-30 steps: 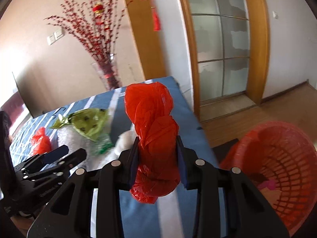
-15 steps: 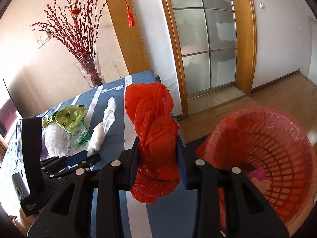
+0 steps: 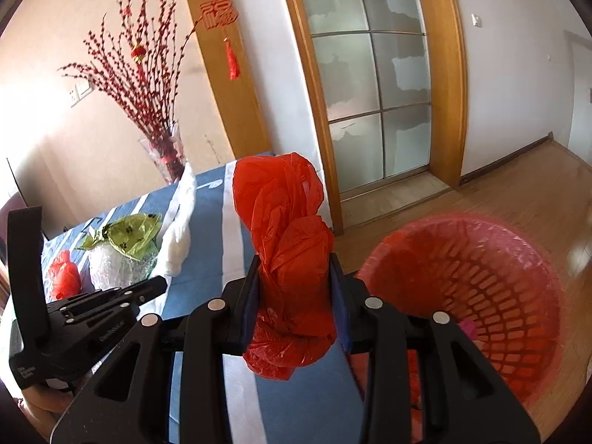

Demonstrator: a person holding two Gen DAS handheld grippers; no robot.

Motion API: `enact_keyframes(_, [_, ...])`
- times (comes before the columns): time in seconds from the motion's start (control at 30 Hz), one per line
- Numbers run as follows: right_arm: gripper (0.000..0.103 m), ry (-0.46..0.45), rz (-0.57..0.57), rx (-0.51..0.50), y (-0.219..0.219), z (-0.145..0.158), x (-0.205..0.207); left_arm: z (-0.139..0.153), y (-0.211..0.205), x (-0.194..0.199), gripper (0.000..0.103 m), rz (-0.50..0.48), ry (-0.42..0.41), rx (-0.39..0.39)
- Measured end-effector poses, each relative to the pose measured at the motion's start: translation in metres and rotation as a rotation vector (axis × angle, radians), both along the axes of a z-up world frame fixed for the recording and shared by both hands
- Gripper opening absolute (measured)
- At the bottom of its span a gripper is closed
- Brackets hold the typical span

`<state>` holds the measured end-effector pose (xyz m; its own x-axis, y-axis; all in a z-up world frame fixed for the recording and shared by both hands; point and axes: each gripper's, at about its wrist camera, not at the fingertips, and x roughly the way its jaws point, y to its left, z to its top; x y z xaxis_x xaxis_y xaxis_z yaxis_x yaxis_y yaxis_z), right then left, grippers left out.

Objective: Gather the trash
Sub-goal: 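Drop both bags into the red basket, opening both grippers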

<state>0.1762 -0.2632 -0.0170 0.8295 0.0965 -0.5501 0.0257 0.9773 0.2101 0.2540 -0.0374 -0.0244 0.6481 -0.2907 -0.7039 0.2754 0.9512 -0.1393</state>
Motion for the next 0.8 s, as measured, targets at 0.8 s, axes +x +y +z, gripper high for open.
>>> enact_keyframes(0.8, [0.035,-0.02,-0.195,0.017,-0.094,0.004,-0.043,0.034,-0.112,-0.032,0.003,-0.227,-0.037,-0.082])
